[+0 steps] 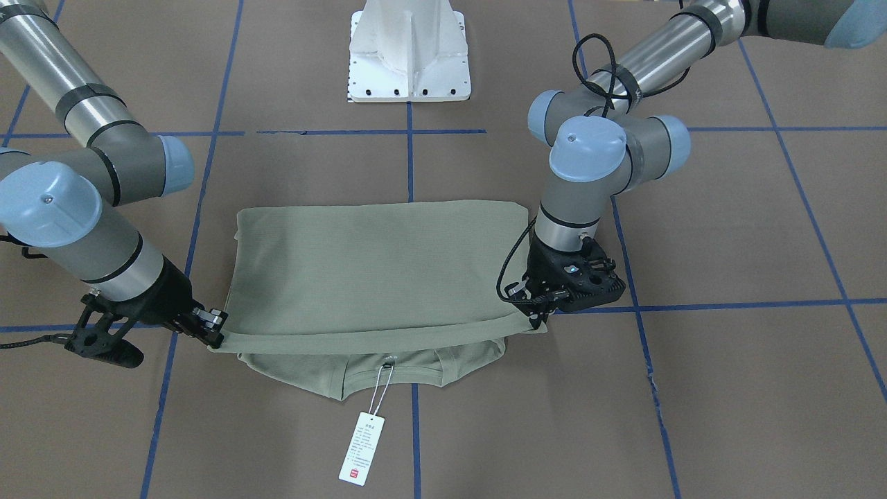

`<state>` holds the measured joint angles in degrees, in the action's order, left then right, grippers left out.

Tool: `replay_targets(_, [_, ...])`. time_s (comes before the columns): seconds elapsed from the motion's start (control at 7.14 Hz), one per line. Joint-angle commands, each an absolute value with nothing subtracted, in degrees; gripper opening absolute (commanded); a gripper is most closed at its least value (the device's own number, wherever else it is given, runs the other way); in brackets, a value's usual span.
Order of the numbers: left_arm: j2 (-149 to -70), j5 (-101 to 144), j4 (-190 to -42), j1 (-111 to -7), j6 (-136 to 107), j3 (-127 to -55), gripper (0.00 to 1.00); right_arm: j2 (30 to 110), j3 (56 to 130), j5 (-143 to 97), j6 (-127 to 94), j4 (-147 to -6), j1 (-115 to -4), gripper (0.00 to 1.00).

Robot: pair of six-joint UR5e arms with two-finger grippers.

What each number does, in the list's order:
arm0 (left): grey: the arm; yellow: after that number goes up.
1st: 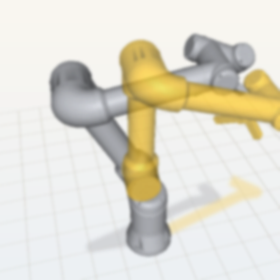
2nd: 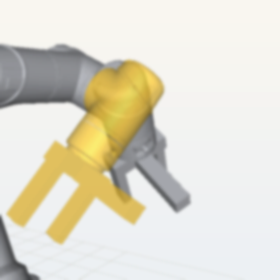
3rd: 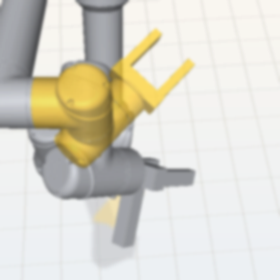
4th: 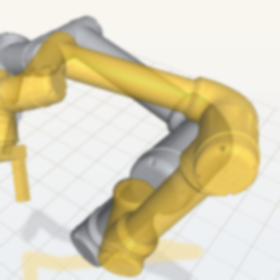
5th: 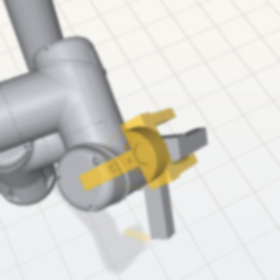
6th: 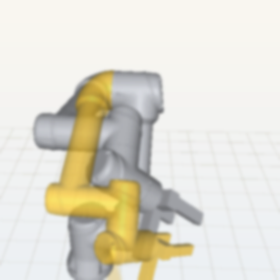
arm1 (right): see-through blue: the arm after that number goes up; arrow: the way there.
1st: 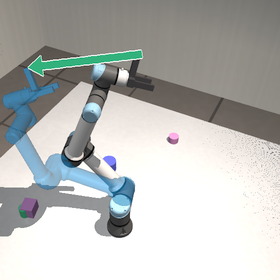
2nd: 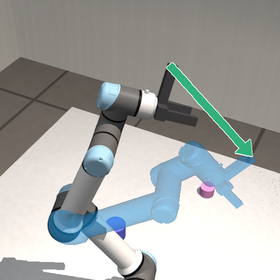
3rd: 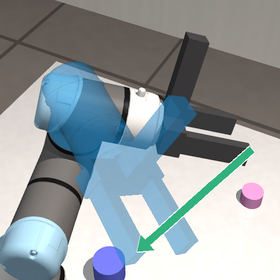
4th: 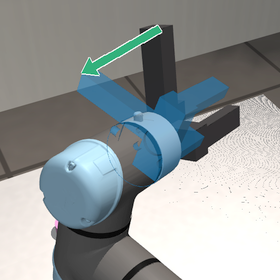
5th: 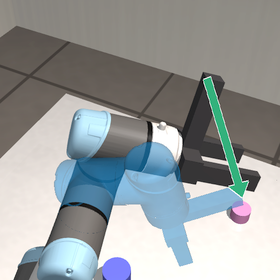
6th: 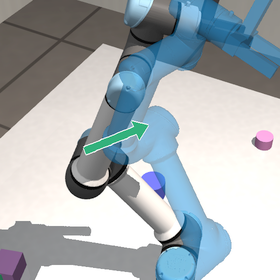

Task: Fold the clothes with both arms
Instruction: 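Lay the hem down near the collar and open both grippers, then lower the right gripper to the folded side edge nearest it and grasp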

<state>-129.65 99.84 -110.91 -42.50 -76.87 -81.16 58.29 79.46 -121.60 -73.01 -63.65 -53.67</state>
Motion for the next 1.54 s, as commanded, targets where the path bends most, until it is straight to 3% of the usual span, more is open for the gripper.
replay_targets(0.0, [-129.8, 99.8, -111.3, -41.9, -77.0, -80.8, 0.16, 58.7, 79.3, -121.5, -72.6, -63.5, -53.0, 0.6])
replay_targets(0.14, [-129.7, 99.8, -112.1, -41.9, -77.2, -80.4, 0.67, 58.7, 79.5, -120.2, -73.4, -63.5, -52.0, 1.0])
replay_targets(0.28, [-129.7, 99.8, -112.2, -41.9, -77.2, -80.4, 1.0, 58.9, 79.6, -120.3, -72.7, -63.5, -51.9, 1.0])
replay_targets(0.7, [-129.6, 99.8, -111.8, -42.2, -76.7, -80.9, 1.0, 61.0, 82.2, -120.6, -73.8, -58.8, -51.8, 1.0])
replay_targets(1.12, [-129.1, 101.1, -111.6, -42.2, -76.9, -82.6, 1.0, 76.0, 98.3, -120.1, -78.5, -59.2, -44.2, 1.0])
replay_targets(1.4, [-129.1, 101.1, -112.0, -42.1, -77.1, -82.6, 1.0, 79.4, 99.8, -119.7, -79.1, -59.2, -40.2, 0.99])
